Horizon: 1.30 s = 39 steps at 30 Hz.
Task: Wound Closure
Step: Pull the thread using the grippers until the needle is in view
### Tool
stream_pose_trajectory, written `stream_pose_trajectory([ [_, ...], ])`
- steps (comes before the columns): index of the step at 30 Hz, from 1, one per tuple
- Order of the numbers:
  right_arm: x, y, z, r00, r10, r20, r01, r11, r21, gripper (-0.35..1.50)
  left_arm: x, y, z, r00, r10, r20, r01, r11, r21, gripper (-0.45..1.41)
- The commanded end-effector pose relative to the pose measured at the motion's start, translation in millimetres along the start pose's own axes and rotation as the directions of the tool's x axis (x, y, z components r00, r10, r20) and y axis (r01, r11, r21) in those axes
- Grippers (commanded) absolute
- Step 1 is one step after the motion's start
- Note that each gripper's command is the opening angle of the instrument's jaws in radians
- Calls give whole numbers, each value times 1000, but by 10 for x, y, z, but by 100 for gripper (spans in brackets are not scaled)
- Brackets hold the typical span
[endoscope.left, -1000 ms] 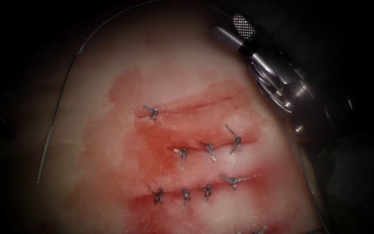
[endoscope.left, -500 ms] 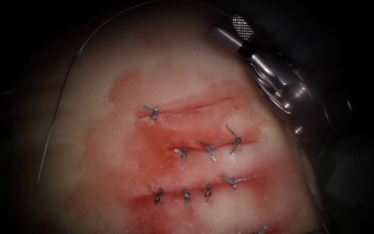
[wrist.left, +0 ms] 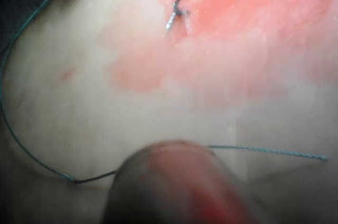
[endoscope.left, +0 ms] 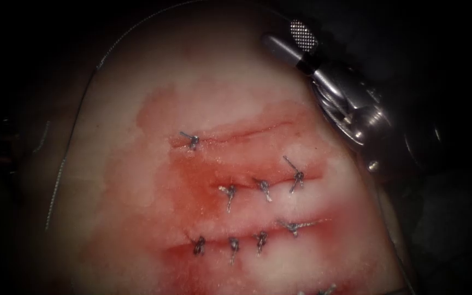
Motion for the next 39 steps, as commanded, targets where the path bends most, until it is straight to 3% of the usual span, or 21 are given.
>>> stream_pose_trajectory([
  [1,8,5,4,1000,4,1,-4,1000,-2,145,-9,10,-1,1000,5,-11,-5,1000,-26,81],
  [2,8,5,4,1000,4,1,-4,1000,-2,145,-9,14,-1,1000,10,-27,-12,999,-42,81],
  [4,9,6,5,1000,4,1,-4,1000,-1,145,-10,23,-1,999,20,-41,-23,998,-65,61],
  [7,9,6,4,1000,4,1,-4,1000,-1,145,-8,38,-10,996,68,-66,-76,988,-131,61],
  [11,9,6,4,1000,4,1,-4,1000,-1,145,2,68,-55,983,154,-104,-176,951,-253,46],
  [12,9,6,4,1000,4,1,-4,1000,-1,145,2,69,-60,981,168,-94,-187,947,-261,47],
  [13,9,6,4,1000,4,1,-4,1000,-1,145,-1,74,-71,978,202,-58,-210,937,-280,66],
  [14,9,6,4,1000,4,1,-4,1000,-1,145,-3,73,-73,975,217,-48,-221,931,-290,69],
  [17,9,6,4,1000,4,1,-4,1000,-1,145,-3,61,-75,958,286,-10,-279,925,-257,66],
  [18,9,6,4,1000,4,1,-4,1000,-1,145,-2,58,-75,937,348,-22,-342,907,-246,63],
  [20,9,6,4,1000,4,1,-4,1000,-1,145,-3,56,-77,853,518,-67,-518,823,-234,58],
  [21,9,6,4,1000,4,1,-4,1000,-1,145,-5,55,-75,781,618,-93,-621,750,-230,32],
  [23,9,6,5,1000,4,1,-4,1000,-1,145,-6,52,-69,756,648,-92,-650,727,-221,24],
  [26,10,6,5,1000,4,1,-4,1000,-1,145,-8,39,-42,715,695,-80,-695,694,-186,31],
  [31,11,7,5,1000,3,0,-3,1000,0,145,-26,28,-22,690,718,-88,-721,672,-168,34],
  [39,12,7,5,1000,3,0,-3,1000,0,145,-37,-3,-20,655,754,-54,-754,646,-119,34],
])
